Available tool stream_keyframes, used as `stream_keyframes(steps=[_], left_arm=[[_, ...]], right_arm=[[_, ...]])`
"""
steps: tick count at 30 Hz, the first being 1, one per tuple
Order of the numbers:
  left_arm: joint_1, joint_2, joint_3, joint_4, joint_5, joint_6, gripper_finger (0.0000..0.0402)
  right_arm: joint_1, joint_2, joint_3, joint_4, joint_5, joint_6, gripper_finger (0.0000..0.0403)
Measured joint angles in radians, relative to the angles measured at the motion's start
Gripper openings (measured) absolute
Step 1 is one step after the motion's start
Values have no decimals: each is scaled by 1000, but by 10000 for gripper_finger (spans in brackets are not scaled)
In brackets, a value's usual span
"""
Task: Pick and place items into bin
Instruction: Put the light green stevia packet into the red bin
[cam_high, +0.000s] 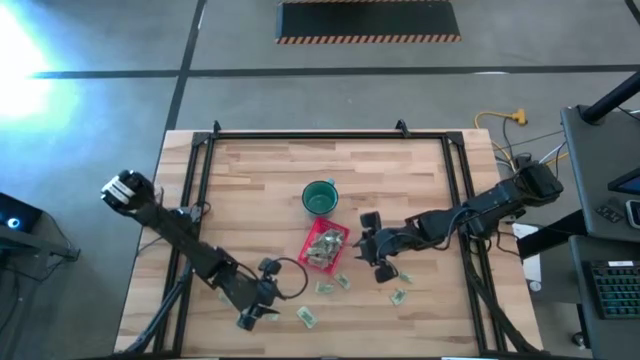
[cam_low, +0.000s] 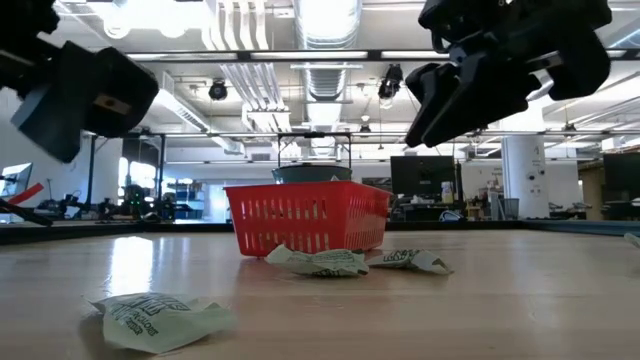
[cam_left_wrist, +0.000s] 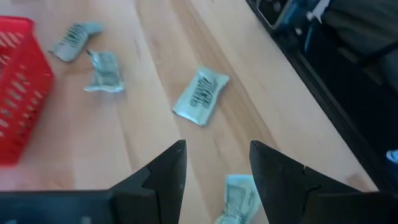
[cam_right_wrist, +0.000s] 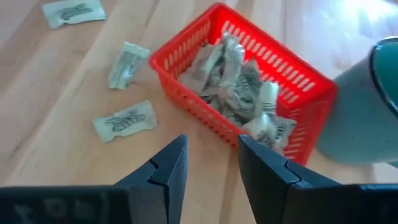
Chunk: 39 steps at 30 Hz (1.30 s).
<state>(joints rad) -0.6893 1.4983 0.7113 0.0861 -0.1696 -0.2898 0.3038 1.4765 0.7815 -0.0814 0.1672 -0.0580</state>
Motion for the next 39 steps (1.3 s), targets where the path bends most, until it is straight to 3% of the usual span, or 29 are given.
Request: stream_keyframes(steps=[22, 39], left_arm=[[-34, 105, -6, 48, 57, 147, 160], [-30, 175, -6, 75, 59, 152, 144]], right_arm=[[0, 0, 0, 1, -41, 25, 123], [0, 0, 0, -13, -41, 22, 104]])
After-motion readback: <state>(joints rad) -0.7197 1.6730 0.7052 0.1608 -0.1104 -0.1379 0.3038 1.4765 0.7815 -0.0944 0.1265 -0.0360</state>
